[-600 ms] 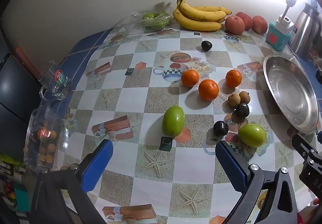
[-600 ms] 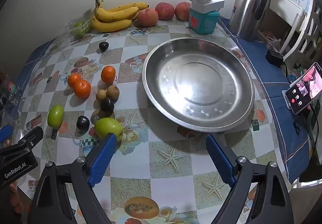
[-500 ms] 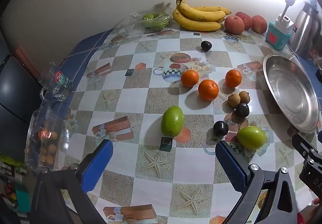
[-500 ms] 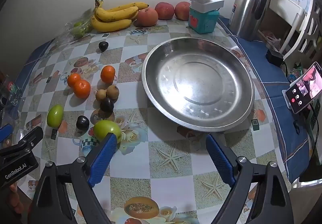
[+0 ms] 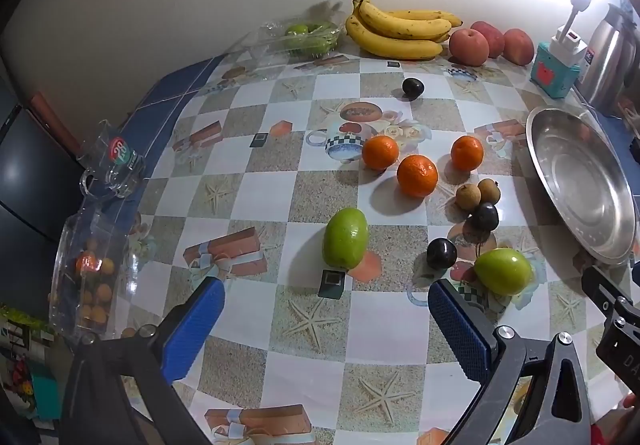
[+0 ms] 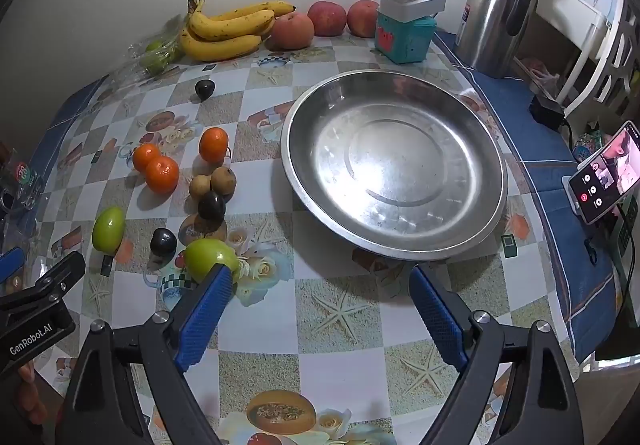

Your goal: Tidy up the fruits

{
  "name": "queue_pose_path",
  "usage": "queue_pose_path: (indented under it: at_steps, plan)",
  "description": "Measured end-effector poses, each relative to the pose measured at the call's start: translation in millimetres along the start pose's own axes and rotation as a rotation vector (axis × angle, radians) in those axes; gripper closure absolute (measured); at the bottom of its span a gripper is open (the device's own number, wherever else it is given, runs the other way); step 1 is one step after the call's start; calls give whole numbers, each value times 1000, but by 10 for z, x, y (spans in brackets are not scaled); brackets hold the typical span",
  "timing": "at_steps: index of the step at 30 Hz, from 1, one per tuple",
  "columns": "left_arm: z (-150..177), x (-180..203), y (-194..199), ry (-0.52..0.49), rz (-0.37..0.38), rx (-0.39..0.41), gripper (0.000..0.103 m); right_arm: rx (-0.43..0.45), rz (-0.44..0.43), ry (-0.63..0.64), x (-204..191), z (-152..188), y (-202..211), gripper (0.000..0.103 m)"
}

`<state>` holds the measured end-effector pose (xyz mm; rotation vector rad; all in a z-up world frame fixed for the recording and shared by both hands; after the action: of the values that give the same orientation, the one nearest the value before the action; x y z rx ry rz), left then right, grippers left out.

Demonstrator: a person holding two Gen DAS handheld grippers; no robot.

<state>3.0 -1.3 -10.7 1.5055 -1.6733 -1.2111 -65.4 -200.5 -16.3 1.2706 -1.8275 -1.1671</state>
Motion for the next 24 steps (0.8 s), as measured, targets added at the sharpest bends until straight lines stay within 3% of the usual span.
queue_pose_path:
  at_steps: [24]
  plan:
    - [4,-21,-19,-1,-9,-8,0,-7,-2,-2,10,-8,-16,13]
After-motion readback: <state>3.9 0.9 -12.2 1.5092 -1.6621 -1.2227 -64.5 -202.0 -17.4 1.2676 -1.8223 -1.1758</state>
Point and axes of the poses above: each gripper's, at about its wrist camera, not at the fingertips, and y roughly against the way its jaws point, x to its right, z to its underside, the point moved 1 cm from there along -y, roughly the way its jaws point, and after that the axes turned 3 degrees about -x, right-handed, at the moved point
